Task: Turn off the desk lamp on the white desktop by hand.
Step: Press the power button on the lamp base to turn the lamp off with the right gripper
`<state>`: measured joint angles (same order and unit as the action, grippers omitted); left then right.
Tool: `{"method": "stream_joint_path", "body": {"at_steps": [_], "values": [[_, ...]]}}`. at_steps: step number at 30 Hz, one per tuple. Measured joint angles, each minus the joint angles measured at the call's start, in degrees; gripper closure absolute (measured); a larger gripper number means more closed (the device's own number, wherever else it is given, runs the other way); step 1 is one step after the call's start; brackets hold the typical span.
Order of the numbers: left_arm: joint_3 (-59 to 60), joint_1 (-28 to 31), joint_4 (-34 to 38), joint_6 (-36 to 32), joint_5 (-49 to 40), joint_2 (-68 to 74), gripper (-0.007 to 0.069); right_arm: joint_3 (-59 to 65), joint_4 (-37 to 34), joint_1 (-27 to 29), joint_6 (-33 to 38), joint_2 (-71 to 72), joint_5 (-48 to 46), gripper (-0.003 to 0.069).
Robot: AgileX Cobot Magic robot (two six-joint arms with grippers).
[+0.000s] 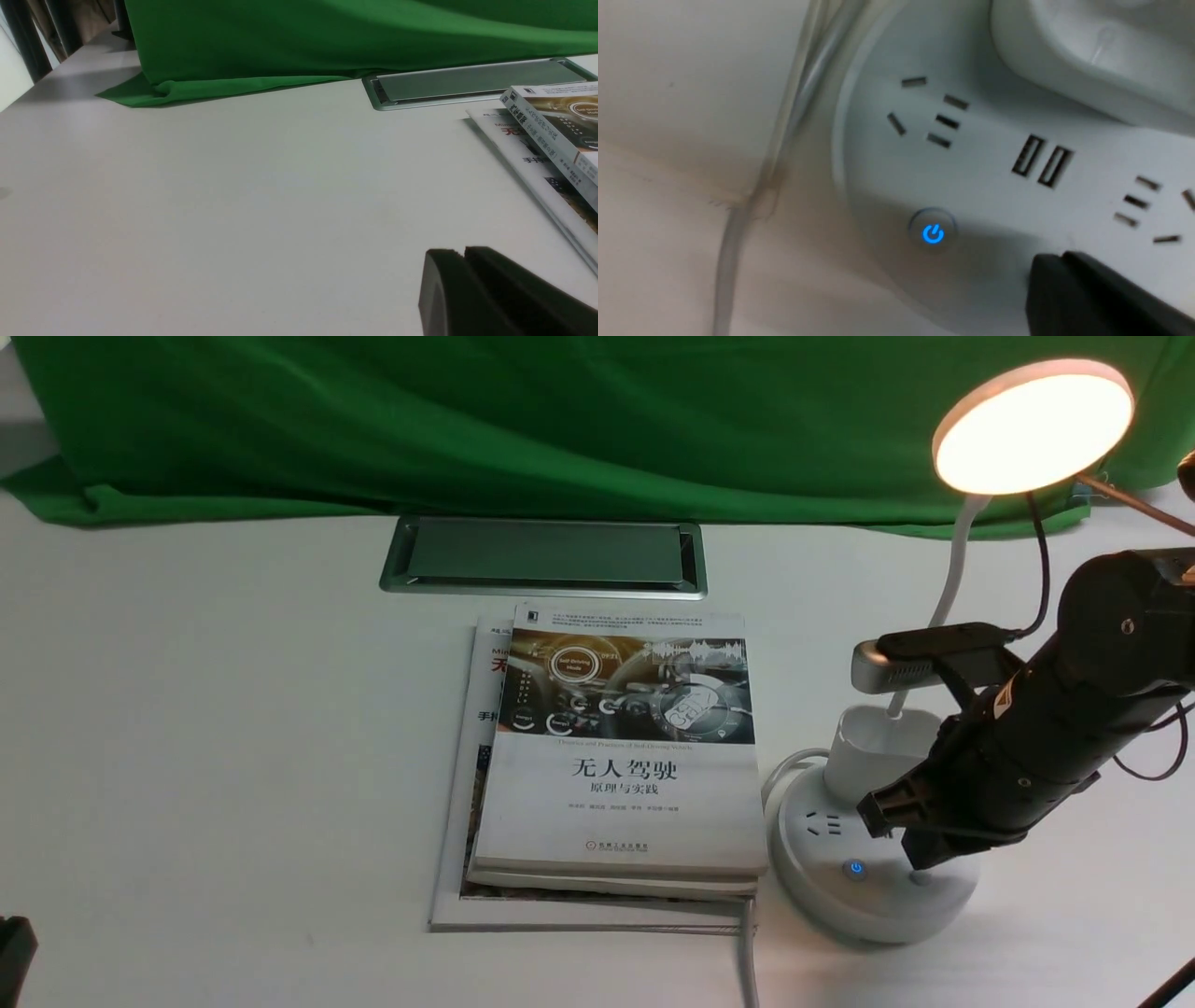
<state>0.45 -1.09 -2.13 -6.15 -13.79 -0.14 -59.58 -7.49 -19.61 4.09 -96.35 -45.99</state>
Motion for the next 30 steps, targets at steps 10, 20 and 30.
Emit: {"method": "stream_joint_path", "body": {"at_steps": [10, 20, 30], "values": [[0.0, 0.0, 0.0, 0.0, 0.0, 0.0, 0.0605, -0.02, 0.23, 0.22, -0.15, -1.39, 0.12, 0.0613], [0.0, 0.0, 0.0, 0.0, 0.0, 0.0, 0.0605, -1.0, 0.23, 0.39, -0.15, -3.94, -0.26, 0.0618], [0.0, 0.0, 0.0, 0.0, 0.0, 0.0, 0.0605, -0.51, 0.23, 0.39, -0.35, 1.78, 0.64, 0.0617]]}}
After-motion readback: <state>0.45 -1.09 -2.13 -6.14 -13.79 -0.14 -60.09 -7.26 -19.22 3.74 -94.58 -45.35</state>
